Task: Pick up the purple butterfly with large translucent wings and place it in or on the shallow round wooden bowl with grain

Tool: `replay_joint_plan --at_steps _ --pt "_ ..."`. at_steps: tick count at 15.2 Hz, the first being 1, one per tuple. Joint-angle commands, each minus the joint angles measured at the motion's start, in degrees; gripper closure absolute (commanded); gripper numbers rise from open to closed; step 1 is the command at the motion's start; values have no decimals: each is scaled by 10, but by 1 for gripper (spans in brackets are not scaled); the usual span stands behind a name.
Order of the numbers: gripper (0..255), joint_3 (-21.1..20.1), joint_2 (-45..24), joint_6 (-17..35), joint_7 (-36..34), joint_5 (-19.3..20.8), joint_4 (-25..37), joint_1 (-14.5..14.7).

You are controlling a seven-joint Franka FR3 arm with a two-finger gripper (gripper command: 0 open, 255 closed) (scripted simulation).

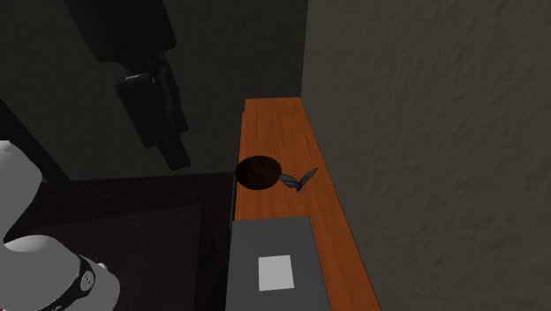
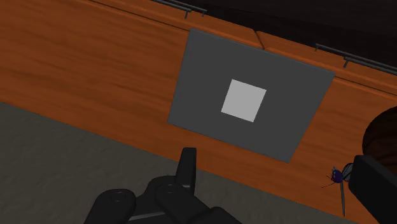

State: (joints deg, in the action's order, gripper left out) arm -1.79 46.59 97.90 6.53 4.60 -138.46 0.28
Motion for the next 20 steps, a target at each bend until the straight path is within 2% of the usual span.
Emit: replay_joint_plan --at_steps 1,11,20 --pt "0 0 0 0 0 0 0 0" --pt "0 -45 -134 179 -71 -46 -52 20" --pt "0 -86 -309 333 -131 -67 -31 34"
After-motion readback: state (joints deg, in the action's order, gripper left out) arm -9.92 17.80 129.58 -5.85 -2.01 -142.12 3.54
